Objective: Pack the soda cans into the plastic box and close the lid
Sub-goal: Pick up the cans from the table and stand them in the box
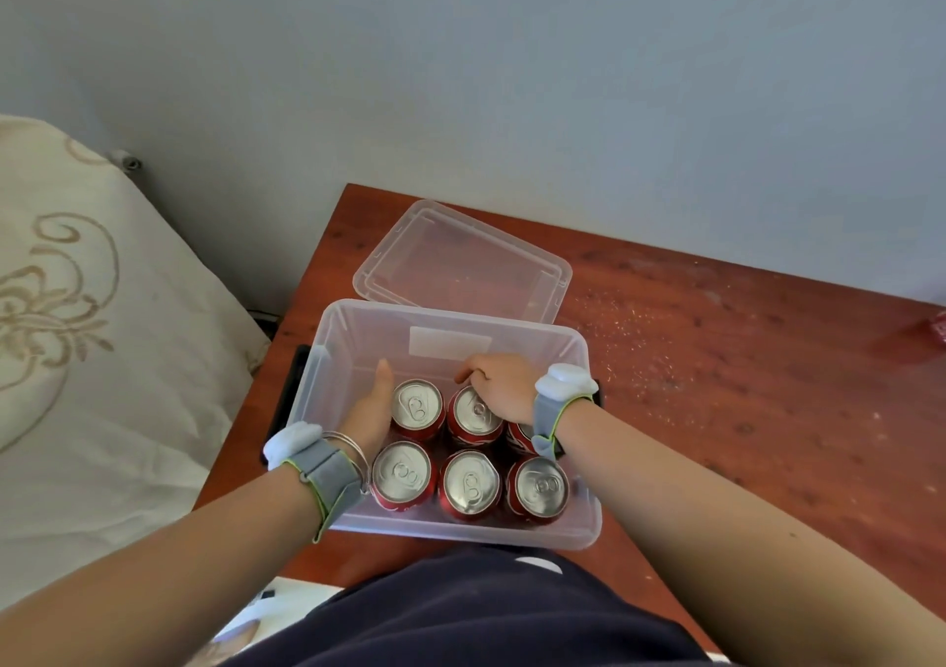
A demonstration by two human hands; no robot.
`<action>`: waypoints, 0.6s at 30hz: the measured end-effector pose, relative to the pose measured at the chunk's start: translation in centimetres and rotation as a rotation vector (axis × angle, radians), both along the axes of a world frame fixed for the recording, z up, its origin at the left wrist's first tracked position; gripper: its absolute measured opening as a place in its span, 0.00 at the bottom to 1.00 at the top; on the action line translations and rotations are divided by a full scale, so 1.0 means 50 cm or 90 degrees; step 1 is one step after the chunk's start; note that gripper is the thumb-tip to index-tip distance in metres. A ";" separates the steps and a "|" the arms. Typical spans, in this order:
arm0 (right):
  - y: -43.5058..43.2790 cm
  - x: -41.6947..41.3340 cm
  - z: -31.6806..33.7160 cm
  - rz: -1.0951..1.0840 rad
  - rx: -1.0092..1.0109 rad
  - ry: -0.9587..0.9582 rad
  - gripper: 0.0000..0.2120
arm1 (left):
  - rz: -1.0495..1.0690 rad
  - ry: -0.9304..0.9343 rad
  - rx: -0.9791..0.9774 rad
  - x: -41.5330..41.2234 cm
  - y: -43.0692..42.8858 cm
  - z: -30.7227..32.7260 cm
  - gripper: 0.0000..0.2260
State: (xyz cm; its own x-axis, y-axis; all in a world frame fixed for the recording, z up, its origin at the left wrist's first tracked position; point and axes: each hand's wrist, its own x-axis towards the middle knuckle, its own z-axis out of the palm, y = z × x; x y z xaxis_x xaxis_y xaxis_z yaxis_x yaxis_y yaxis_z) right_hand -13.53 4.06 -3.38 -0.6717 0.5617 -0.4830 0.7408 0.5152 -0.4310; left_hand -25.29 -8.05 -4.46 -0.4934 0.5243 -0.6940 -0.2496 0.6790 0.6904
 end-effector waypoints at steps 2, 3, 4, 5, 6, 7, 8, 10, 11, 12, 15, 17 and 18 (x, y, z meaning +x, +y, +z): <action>0.004 0.008 0.004 0.000 -0.003 0.008 0.17 | 0.062 0.008 -0.010 -0.012 0.000 -0.001 0.31; 0.005 0.012 0.007 -0.002 0.000 0.015 0.17 | 0.062 0.021 -0.018 -0.021 0.000 -0.005 0.32; 0.008 0.018 0.011 -0.005 0.004 0.023 0.17 | 0.053 0.030 -0.022 -0.028 -0.002 -0.010 0.31; 0.010 0.023 0.015 -0.007 0.011 0.033 0.17 | 0.045 0.030 -0.016 -0.032 -0.006 -0.012 0.31; 0.014 0.027 0.019 -0.006 0.017 0.042 0.17 | 0.035 0.028 -0.015 -0.036 -0.009 -0.014 0.30; 0.018 0.032 0.023 -0.003 0.021 0.048 0.17 | 0.025 0.032 -0.018 -0.039 -0.012 -0.013 0.31; 0.022 0.039 0.028 -0.004 0.024 0.052 0.17 | 0.010 0.044 -0.025 -0.040 -0.013 -0.013 0.31; 0.028 0.048 0.036 -0.011 0.031 0.073 0.17 | -0.027 0.098 -0.033 -0.044 -0.017 -0.012 0.30; 0.033 0.058 0.041 -0.020 0.042 0.089 0.17 | -0.059 0.138 -0.030 -0.041 -0.018 -0.008 0.29; 0.038 0.072 0.047 -0.028 0.058 0.105 0.17 | -0.097 0.184 -0.026 -0.036 -0.018 -0.003 0.27; 0.059 0.121 0.072 -0.069 0.078 0.170 0.17 | -0.202 0.342 0.000 -0.013 -0.015 0.029 0.25; 0.081 0.171 0.091 -0.116 0.103 0.233 0.18 | -0.266 0.440 0.031 0.020 0.006 0.059 0.26; 0.095 0.202 0.097 -0.144 0.124 0.254 0.18 | -0.295 0.483 0.050 0.043 0.021 0.073 0.25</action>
